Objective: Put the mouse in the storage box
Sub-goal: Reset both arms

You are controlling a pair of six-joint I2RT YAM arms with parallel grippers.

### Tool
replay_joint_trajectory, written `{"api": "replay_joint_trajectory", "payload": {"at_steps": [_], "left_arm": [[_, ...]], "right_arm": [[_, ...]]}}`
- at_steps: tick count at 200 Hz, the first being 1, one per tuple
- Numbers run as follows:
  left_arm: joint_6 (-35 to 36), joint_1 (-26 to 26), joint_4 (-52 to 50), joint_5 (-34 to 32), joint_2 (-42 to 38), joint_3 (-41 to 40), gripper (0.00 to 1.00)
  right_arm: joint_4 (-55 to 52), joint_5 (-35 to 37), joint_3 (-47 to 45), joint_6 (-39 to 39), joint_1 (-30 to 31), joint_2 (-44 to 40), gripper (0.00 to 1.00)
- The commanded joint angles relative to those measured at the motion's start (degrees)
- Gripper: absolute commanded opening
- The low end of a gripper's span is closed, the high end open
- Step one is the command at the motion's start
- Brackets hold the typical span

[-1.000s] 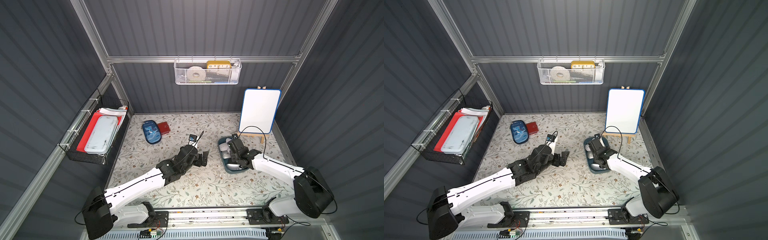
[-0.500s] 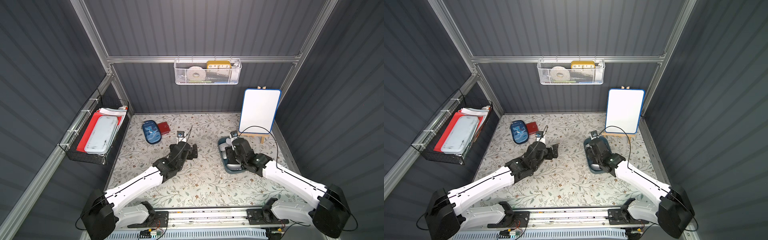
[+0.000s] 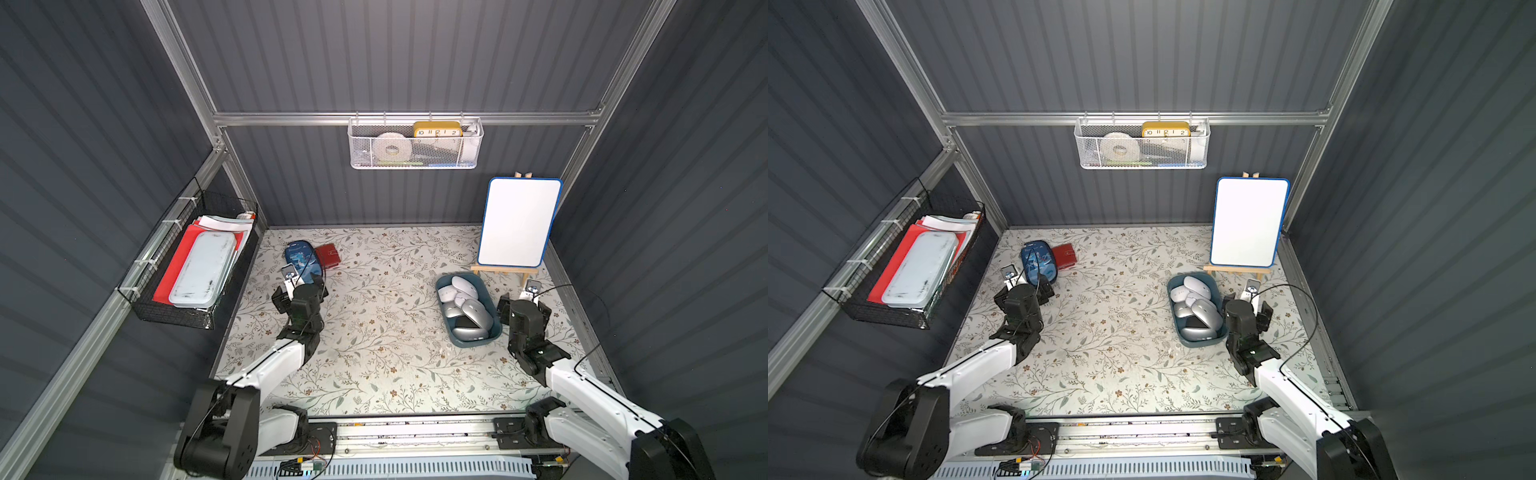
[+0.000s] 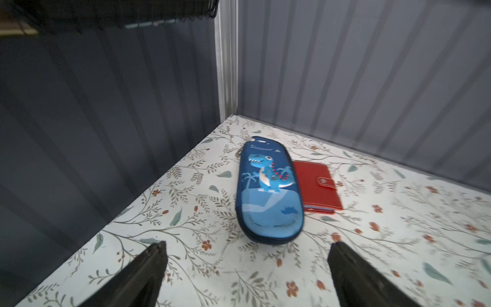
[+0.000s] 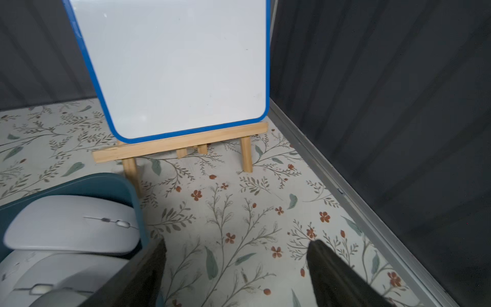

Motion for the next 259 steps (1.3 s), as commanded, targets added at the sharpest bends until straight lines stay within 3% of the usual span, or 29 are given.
{"api": "replay_joint_trajectory", "payload": {"at_steps": [1, 7, 24, 40, 51, 60, 75, 81, 96, 106, 118, 127, 135, 145, 148, 151, 156, 177, 259], "left_arm": [[4.83, 3.60, 15.98, 8.30, 6.96, -1.65, 1.00], [5.22, 3.69, 15.41, 9.43, 8.20, -0.31, 1.00], [9.80, 4.38, 27.64, 12.81, 12.31, -1.56, 1.00], [11.74, 5.92, 35.26, 17.72, 17.55, -0.62, 1.00], [10.98, 7.18, 28.33, 18.55, 20.34, 4.12, 1.00], [9.79, 8.70, 25.83, 21.19, 20.52, 5.51, 1.00], [8.57, 10.70, 31.01, 25.23, 19.03, 1.91, 1.00], [8.62, 10.81, 35.51, 25.77, 18.33, -0.85, 1.00], [9.46, 11.52, 45.01, 30.42, 19.02, -6.15, 0.99], [10.75, 12.46, 50.85, 32.55, 22.93, -5.82, 0.99], [7.36, 14.96, 36.01, 35.10, 20.98, -1.10, 0.99], [5.62, 16.80, 40.88, 36.97, 22.73, -1.14, 0.99], [5.15, 16.83, 35.66, 35.91, 21.38, -0.02, 0.99], [5.09, 16.83, 40.06, 35.29, 22.55, -0.76, 0.99], [5.10, 16.83, 39.65, 35.30, 22.40, -0.71, 0.99], [4.96, 16.83, 38.36, 35.23, 21.97, -0.55, 0.99], [4.71, 16.83, 36.56, 34.98, 21.41, -0.10, 0.99], [4.77, 16.83, 36.74, 35.05, 21.57, -0.07, 0.99], [4.81, 16.83, 37.46, 34.88, 21.80, -0.21, 0.99]], "right_arm": [[12.33, 0.87, -2.74, 0.06, -3.99, 4.69, 0.86], [15.12, -0.26, -3.79, 1.83, -5.95, 7.51, 0.87], [28.51, -0.14, -5.24, 0.11, -7.80, 14.01, 0.87], [35.19, -5.50, -5.76, 0.25, -9.49, 19.68, 0.87], [47.00, -6.08, -5.79, -1.75, -10.75, 28.56, 0.86], [56.79, -10.71, -6.73, -5.56, -10.58, 33.26, 0.85], [44.58, -20.83, -5.29, -6.35, -9.92, 30.02, 0.80], [45.15, -18.72, -3.97, -6.77, -9.82, 32.11, 0.87], [52.55, -17.02, -2.56, -7.49, -10.42, 37.78, 0.90], [44.04, -16.98, -0.86, -5.64, -10.65, 34.72, 0.90], [31.06, -19.45, 3.09, -3.27, -12.07, 31.74, 0.90], [31.68, -20.61, 3.67, -2.86, -13.34, 33.04, 0.90], [36.75, -21.14, 2.30, -3.15, -13.68, 34.43, 0.89], [40.62, -21.69, 1.64, -4.10, -13.72, 35.70, 0.88], [40.30, -21.63, 1.61, -4.00, -13.75, 35.39, 0.89], [39.65, -21.58, 1.65, -3.84, -13.74, 35.02, 0.97], [38.19, -21.51, 1.75, -3.65, -13.70, 34.29, 0.99], [32.07, -21.91, 3.18, -2.93, -13.67, 32.45, 0.99], [34.04, -22.13, 3.09, -3.53, -13.67, 33.46, 0.99]]}}
